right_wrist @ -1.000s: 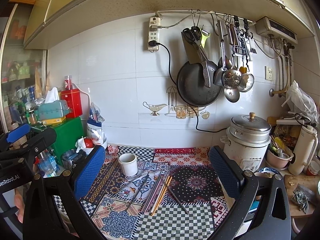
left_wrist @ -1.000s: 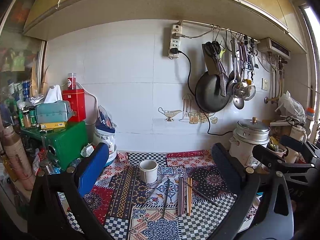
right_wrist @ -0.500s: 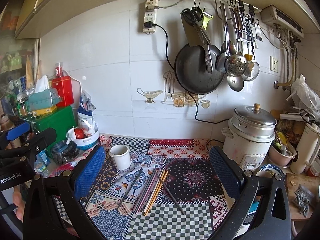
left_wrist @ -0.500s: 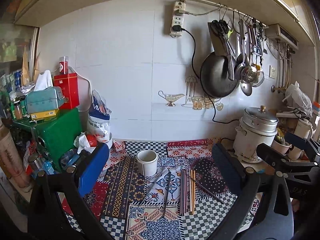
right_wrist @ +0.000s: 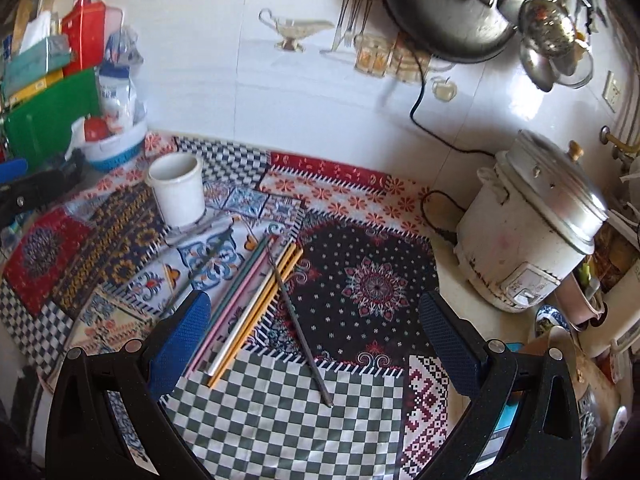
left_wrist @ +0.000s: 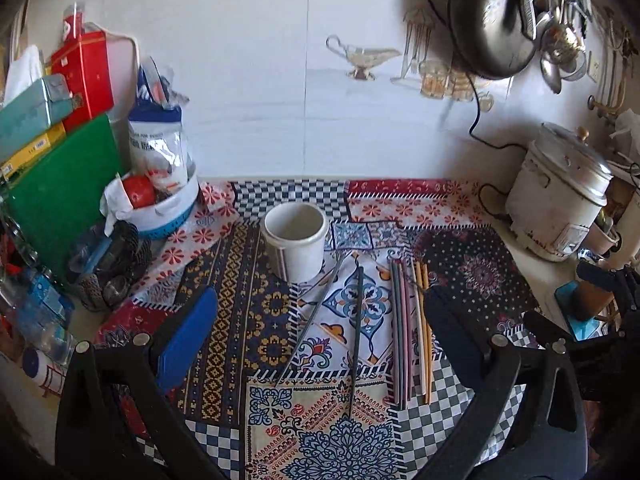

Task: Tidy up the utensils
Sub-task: 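Grasp a dark metal rod with the left tool while the right tool grasps another dark rod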

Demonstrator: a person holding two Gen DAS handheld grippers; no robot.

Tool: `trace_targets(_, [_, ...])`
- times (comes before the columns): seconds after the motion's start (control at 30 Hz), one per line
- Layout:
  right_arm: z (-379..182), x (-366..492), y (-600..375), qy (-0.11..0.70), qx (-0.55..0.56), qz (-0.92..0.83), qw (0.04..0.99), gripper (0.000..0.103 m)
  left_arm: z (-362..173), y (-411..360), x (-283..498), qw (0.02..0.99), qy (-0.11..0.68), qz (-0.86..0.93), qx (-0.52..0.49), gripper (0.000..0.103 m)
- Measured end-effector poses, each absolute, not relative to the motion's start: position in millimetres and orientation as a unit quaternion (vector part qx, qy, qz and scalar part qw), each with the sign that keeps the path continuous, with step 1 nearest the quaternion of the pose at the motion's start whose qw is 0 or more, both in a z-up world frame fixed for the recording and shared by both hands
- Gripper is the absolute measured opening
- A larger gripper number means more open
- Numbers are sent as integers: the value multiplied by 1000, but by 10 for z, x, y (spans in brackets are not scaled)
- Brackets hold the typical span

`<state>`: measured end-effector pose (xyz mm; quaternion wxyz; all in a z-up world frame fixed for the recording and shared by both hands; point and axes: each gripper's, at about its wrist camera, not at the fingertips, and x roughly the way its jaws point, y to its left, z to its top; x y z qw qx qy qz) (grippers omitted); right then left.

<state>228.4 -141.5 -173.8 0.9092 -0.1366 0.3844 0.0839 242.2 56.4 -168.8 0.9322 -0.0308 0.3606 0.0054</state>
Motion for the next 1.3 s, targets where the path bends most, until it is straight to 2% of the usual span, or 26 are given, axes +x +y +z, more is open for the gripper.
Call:
trace_targets(0.17, [-2174,2632,-1461,463,-140,113,868,102,-2224,667,2851,897,439,7,-47,100])
trace_targets(0.23, [-2310,2756,-1484,492,-139,131,849,101,-2435,658,2999,880,474,5,-38,90])
trace_targets(0.47, [-2622,3155,-1532,528,-156,160,819,97,-3057,687,3469,827,561,2,-40,66])
trace_targets(0.53, [-2686,3259,-1538,537,-163,163,811,95,-3158,688,3606,817,575,1,-46,54])
trace_targets(0.6, [-2726,3327,-1529,540,-172,169,806,92,-3228,692,3718,812,582,-2,-53,48])
trace_targets(0.67, [-2767,3393,-1509,544,-179,178,800,87,-3267,699,3806,808,586,-7,-62,46])
trace_targets(0.8, [-2840,3515,-1479,559,-181,200,784,78,-3325,649,3916,801,596,-23,-55,33])
trace_targets(0.97, [-2912,3649,-1423,581,-166,213,768,78,-3360,636,3952,800,597,-25,-53,32])
trace_targets(1.03, [-2935,3698,-1386,590,-157,217,762,76,-3367,649,3963,801,596,-23,-57,27])
trace_targets(1.1, [-2966,3745,-1355,600,-151,218,755,71,-3379,668,3987,800,597,-20,-61,21])
trace_targets(1.17, [-3008,3782,-1333,609,-147,215,749,66,-3375,729,3975,794,604,-25,-69,9])
trace_targets(1.3, [-3121,3810,-1324,620,-140,206,744,56,-3368,833,3880,778,621,-42,-88,5])
